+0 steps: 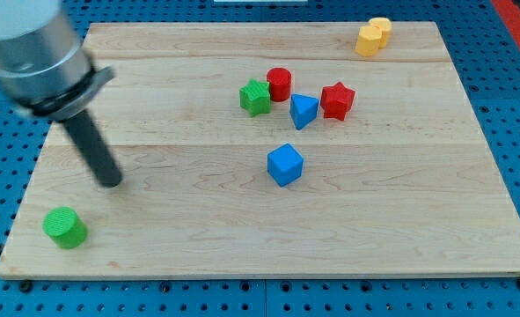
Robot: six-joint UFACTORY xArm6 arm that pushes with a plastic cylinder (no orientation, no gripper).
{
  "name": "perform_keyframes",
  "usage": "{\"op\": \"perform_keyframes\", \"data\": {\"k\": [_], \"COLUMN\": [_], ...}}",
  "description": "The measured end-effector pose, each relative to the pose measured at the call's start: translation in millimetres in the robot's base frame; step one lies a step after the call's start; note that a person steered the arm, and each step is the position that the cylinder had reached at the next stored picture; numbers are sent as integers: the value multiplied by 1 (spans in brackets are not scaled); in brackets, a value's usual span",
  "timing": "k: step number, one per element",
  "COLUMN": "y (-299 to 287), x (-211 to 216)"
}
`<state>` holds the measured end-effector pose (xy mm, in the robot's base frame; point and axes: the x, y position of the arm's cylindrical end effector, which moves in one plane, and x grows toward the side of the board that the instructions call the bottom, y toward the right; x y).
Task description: Move the green star towards the top left of the board
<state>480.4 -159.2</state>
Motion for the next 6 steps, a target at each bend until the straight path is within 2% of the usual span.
{"op": "perform_keyframes", "data": {"k": [1,2,3,4,5,6], "y": [97,181,184,148,87,83], "x": [-60,-81,-97,-124,-140,-169]}}
